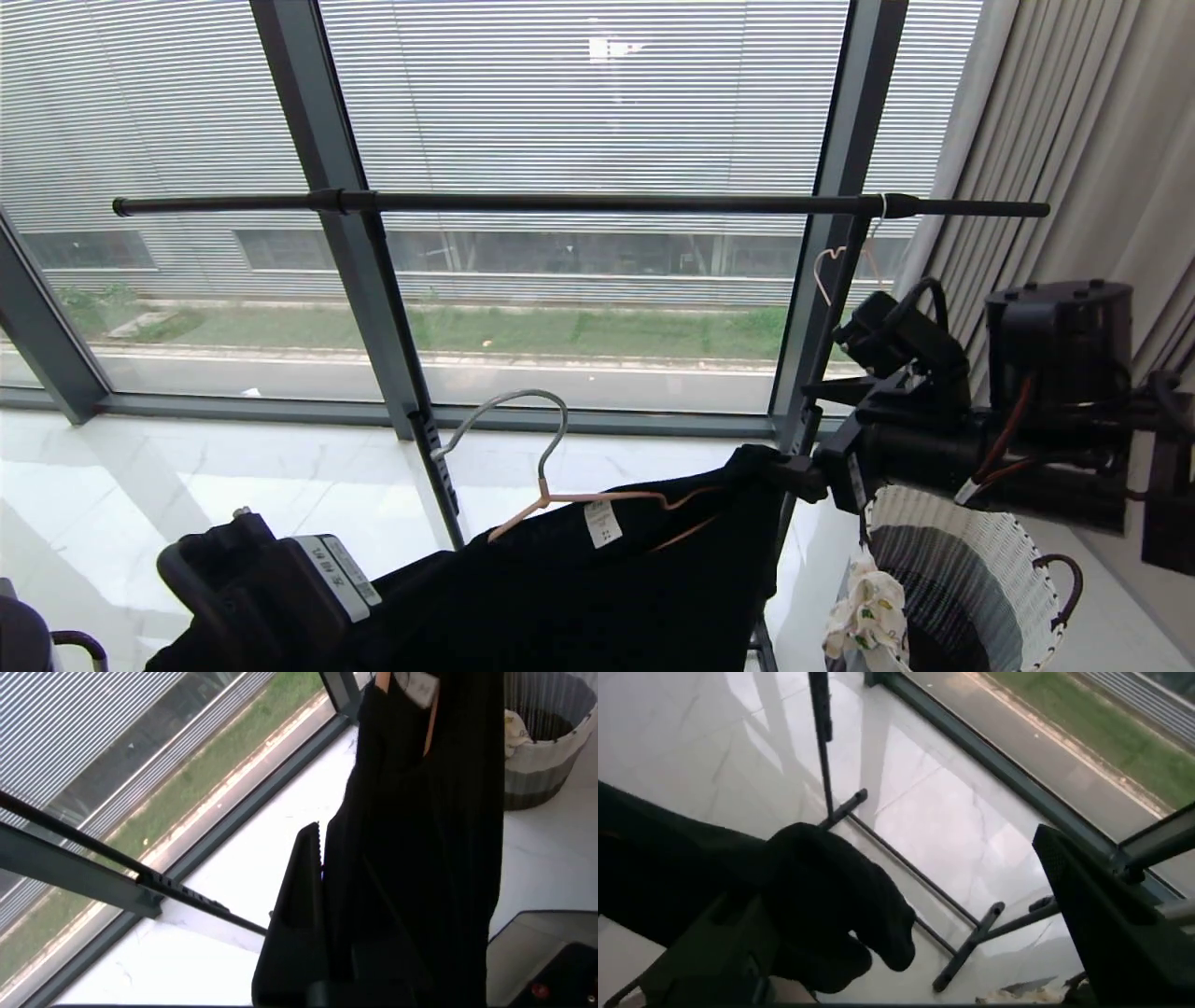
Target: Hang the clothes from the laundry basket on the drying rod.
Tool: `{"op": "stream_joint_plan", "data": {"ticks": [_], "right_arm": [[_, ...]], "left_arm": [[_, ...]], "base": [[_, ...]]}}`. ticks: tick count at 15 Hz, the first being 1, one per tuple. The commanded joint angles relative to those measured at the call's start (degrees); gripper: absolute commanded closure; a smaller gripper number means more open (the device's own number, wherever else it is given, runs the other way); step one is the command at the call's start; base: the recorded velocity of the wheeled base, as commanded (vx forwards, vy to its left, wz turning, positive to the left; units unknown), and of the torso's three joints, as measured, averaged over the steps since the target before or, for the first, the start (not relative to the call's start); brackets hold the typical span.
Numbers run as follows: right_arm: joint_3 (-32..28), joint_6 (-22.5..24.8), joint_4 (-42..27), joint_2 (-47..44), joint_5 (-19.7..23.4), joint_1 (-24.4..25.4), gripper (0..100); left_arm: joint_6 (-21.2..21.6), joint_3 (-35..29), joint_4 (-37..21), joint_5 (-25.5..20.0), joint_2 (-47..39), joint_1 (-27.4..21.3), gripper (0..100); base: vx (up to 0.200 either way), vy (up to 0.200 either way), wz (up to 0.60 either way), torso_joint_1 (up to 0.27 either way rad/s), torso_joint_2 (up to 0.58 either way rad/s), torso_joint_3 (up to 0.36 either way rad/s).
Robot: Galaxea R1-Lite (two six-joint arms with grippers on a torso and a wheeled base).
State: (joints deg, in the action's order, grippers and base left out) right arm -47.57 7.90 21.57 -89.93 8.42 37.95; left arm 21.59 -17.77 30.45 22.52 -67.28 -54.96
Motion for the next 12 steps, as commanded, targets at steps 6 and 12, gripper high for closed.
{"op": "stream_joint_plan", "data": {"ticks": [6, 12], "right_arm": [[-7.3, 3.6, -13.4, 8.4, 8.4, -0.2, 0], [-14.1, 10.3, -25.7, 8.5, 14.2, 1.5, 0]], "left_arm": [[0.0, -0.5, 1.2, 0.0, -0.1, 1.7, 100], [0.4, -5.2, 1.9, -0.4, -1.6, -2.2, 100]], "base": [[0.0, 0.0, 0.0, 0.0, 0.0, 0.0], [0.0, 0.0, 0.0, 0.0, 0.0, 0.0]]}}
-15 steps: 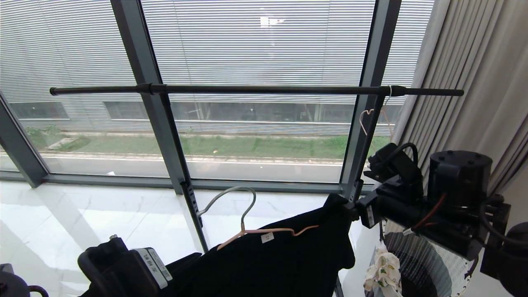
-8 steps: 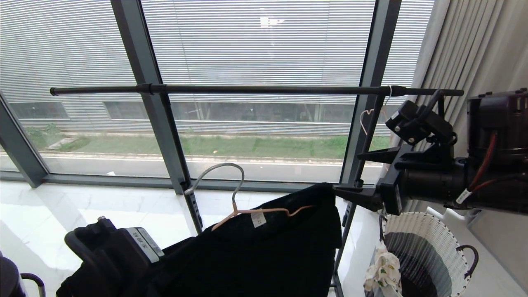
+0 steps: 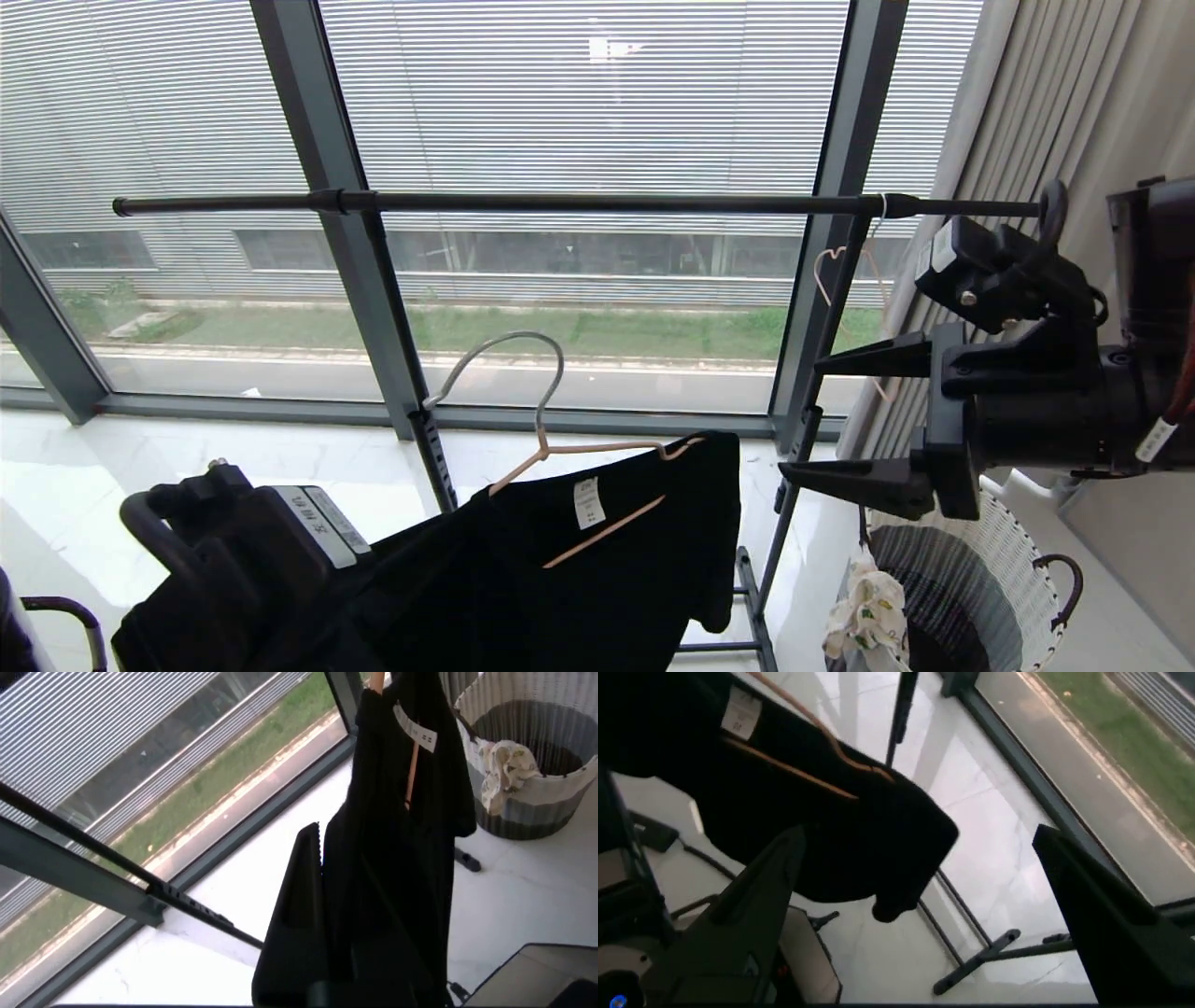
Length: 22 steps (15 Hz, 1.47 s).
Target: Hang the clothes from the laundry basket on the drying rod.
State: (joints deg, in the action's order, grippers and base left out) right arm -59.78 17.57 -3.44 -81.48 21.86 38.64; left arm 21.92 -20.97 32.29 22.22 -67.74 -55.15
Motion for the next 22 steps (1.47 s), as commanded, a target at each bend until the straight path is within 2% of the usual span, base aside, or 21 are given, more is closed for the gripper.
{"op": "stream_joint_plan", "data": {"ticks": [1, 4, 7, 12, 13, 18, 22], "right_arm": [[-3.8, 4.7, -4.3, 0.0, 2.5, 2.2, 0], [-6.1, 15.2, -12.4, -0.1, 5.3, 4.5, 0], [-4.6, 20.5, -16.0, 0.1, 6.3, 4.4, 0], [-2.1, 21.1, -16.0, -1.4, 7.8, 3.8, 0], [-1.8, 22.6, -16.1, -1.8, 8.2, 3.8, 0], [2.0, 23.3, -16.2, -1.7, 8.2, 3.8, 0], [1.9, 23.2, -15.9, -2.5, 7.8, 3.8, 0]], "left_arm": [[0.0, -4.3, 0.1, -0.1, -2.8, -3.3, 100], [0.0, -6.8, 0.1, -1.2, -6.7, -5.8, 100], [0.1, -6.8, 0.1, -2.0, -7.8, -10.1, 100], [0.4, -6.9, 0.1, -1.7, -7.5, -14.9, 100], [0.4, -6.9, 0.1, -1.7, -7.6, -15.9, 100], [0.4, -7.0, 0.1, -1.6, -7.7, -16.0, 100], [0.4, -8.2, 0.1, -1.6, -7.8, -16.0, 100]], "base": [[0.0, 0.0, 0.0, 0.0, 0.0, 0.0], [0.0, 0.0, 0.0, 0.0, 0.0, 0.0], [0.0, 0.0, 0.0, 0.0, 0.0, 0.0], [0.0, 0.0, 0.0, 0.0, 0.0, 0.0], [0.0, 0.0, 0.0, 0.0, 0.0, 0.0], [0.0, 0.0, 0.0, 0.0, 0.0, 0.0], [0.0, 0.0, 0.0, 0.0, 0.0, 0.0]]}}
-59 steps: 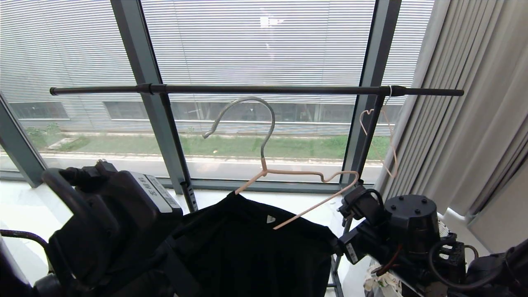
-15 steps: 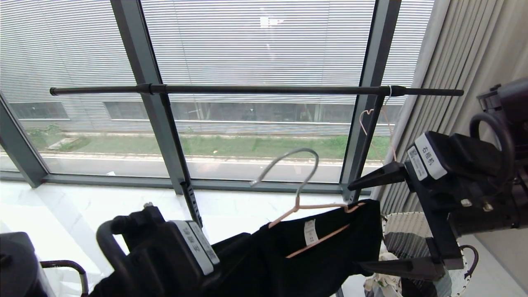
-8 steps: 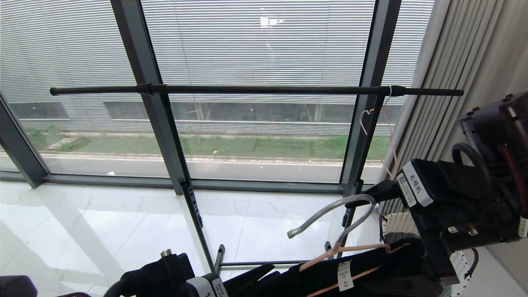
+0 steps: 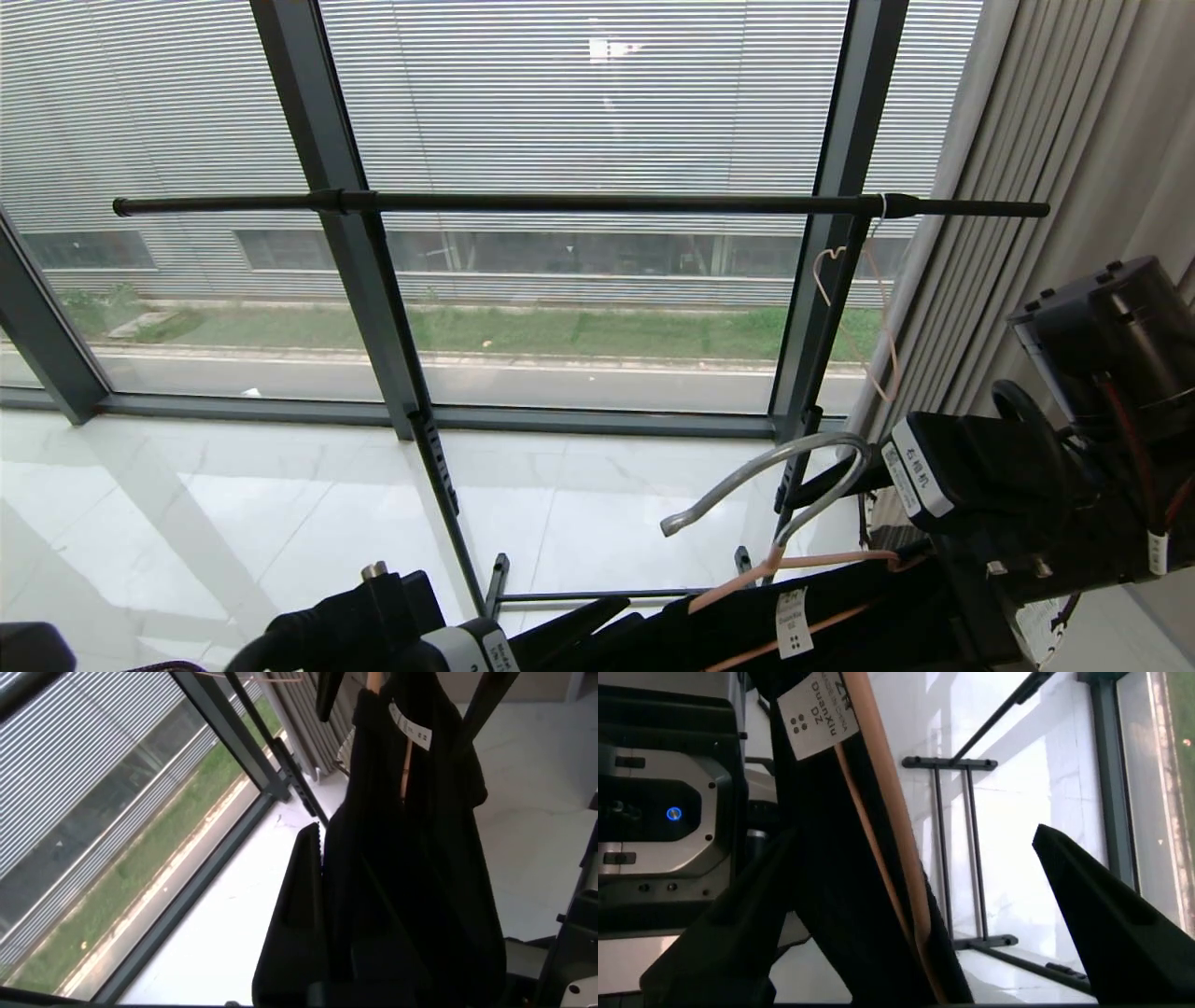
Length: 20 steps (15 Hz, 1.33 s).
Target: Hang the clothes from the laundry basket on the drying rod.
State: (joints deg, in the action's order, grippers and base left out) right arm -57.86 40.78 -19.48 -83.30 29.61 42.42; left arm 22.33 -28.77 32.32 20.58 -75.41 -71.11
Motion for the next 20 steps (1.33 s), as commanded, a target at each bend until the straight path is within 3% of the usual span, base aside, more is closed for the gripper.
{"op": "stream_joint_plan", "data": {"ticks": [1, 2, 10, 11, 17, 20], "right_arm": [[-0.2, 0.0, 0.2, -0.8, 0.0, 0.0, 0], [-0.2, 0.0, 0.5, -0.9, -0.1, 0.0, 100], [0.0, -0.1, 5.6, -1.6, -0.3, -1.6, 100], [0.0, 0.0, 6.2, -1.6, -0.2, -1.6, 100], [0.1, 4.7, 8.3, -0.2, 0.4, -1.8, 100], [0.2, 5.6, 12.3, 0.4, 0.4, -3.8, 100]], "left_arm": [[0.0, -0.4, 0.0, 0.1, -0.1, 0.0, 100], [0.0, -0.4, 0.0, 0.0, -0.1, -0.1, 100], [0.1, -0.2, 0.0, 0.2, -0.1, -1.1, 100], [0.1, -0.1, 0.0, 0.2, -0.2, -1.3, 0], [0.0, 0.5, 0.0, 3.2, -0.3, -1.2, 0], [-0.1, 5.0, 0.0, 4.6, 1.8, -0.8, 0]], "base": [[0.0, 0.0, 0.0, 0.0, 0.0, 0.0], [0.0, 0.0, 0.0, 0.0, 0.0, 0.0], [0.0, 0.0, 0.0, 0.0, 0.0, 0.0], [0.0, 0.0, 0.0, 0.0, 0.0, 0.0], [0.0, 0.0, 0.0, 0.0, 0.0, 0.0], [0.0, 0.0, 0.0, 0.0, 0.0, 0.0]]}}
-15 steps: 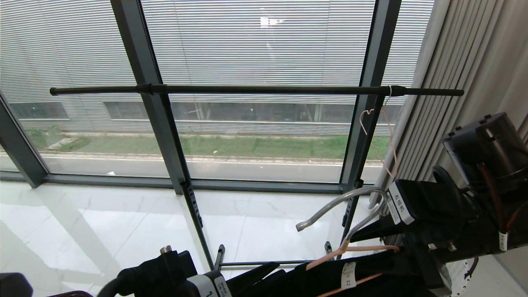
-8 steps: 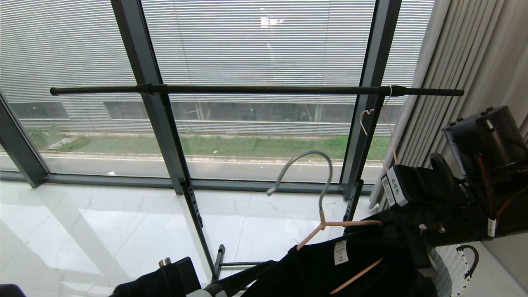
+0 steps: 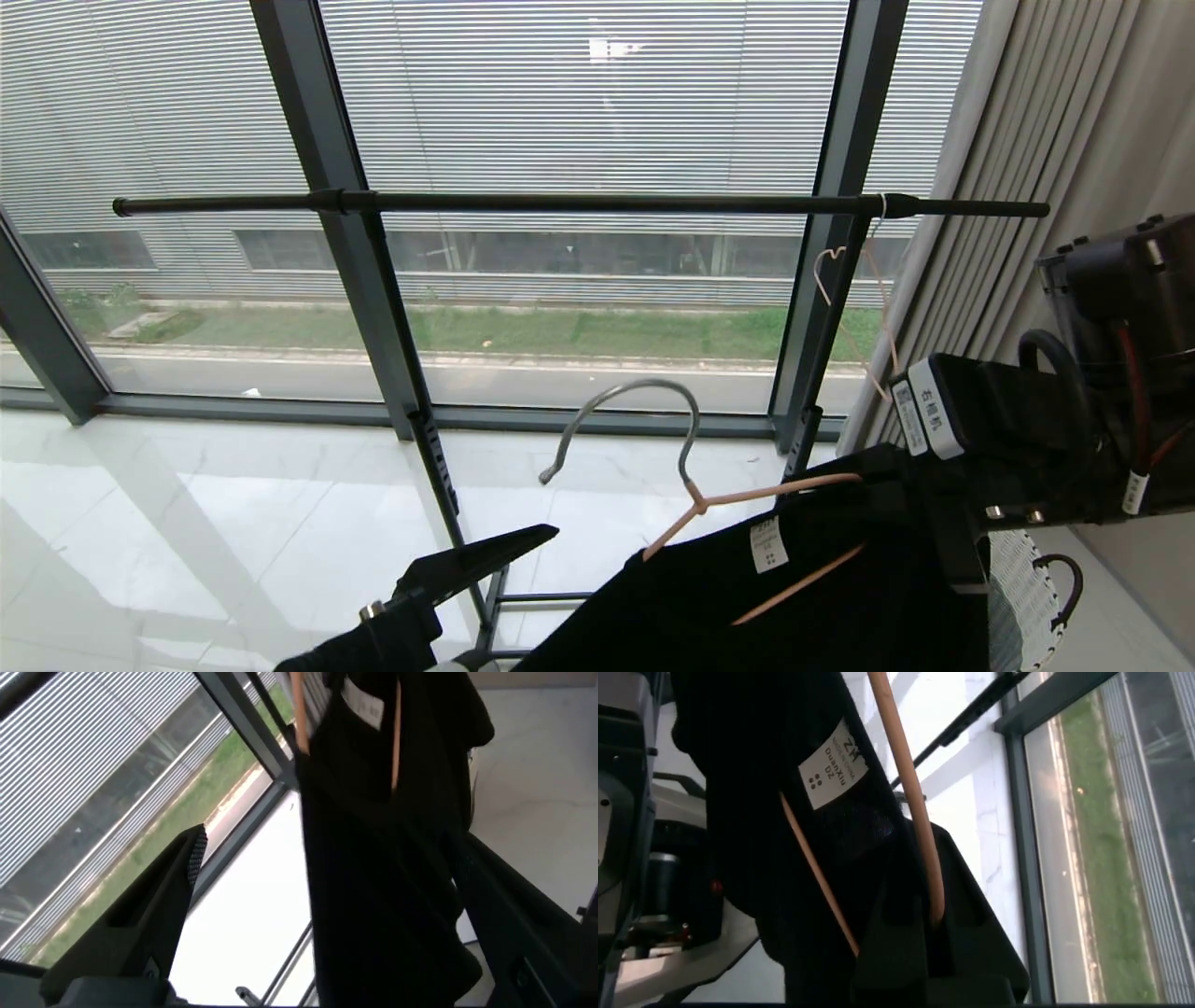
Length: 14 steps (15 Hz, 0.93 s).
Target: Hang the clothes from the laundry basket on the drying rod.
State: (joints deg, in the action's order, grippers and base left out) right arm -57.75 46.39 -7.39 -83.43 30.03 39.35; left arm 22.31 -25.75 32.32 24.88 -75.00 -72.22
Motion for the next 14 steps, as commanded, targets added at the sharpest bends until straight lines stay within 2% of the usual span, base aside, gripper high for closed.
{"op": "stream_joint_plan", "data": {"ticks": [1, 2, 6, 9, 12, 13, 14], "right_arm": [[0.1, 0.0, 0.8, 0.7, 0.0, -1.1, 100], [0.0, -0.1, 1.6, 1.4, 0.0, -2.6, 100], [-0.2, -0.4, 2.0, 3.0, 0.8, -6.3, 100], [-0.2, -2.7, 5.2, 3.5, 0.8, -5.2, 100], [-0.3, -4.5, 6.1, 4.2, 0.6, -3.1, 100], [-0.3, -4.9, 6.1, 4.6, 0.6, -2.4, 100], [-0.2, -5.0, 6.1, 4.9, 0.6, -2.2, 100]], "left_arm": [[-0.1, 3.2, 0.0, 0.6, 2.0, 0.7, 0], [-0.1, 7.4, 0.0, 1.1, 4.5, 2.6, 0], [-0.1, 16.5, -0.1, 1.1, 13.2, 9.2, 0], [-0.5, 16.9, -0.1, 0.8, 14.3, 14.0, 0], [-1.3, 17.3, -0.1, 0.7, 14.1, 14.6, 0], [-1.9, 17.7, -0.1, 0.7, 13.8, 14.6, 100], [-2.2, 18.2, -0.1, 0.7, 13.9, 15.1, 100]], "base": [[0.0, 0.0, 0.0, 0.0, 0.0, 0.0], [0.0, 0.0, 0.0, 0.0, 0.0, 0.0], [0.0, 0.0, 0.0, 0.0, 0.0, 0.0], [0.0, 0.0, 0.0, 0.0, 0.0, 0.0], [0.0, 0.0, 0.0, 0.0, 0.0, 0.0], [0.0, 0.0, 0.0, 0.0, 0.0, 0.0], [0.0, 0.0, 0.0, 0.0, 0.0, 0.0]]}}
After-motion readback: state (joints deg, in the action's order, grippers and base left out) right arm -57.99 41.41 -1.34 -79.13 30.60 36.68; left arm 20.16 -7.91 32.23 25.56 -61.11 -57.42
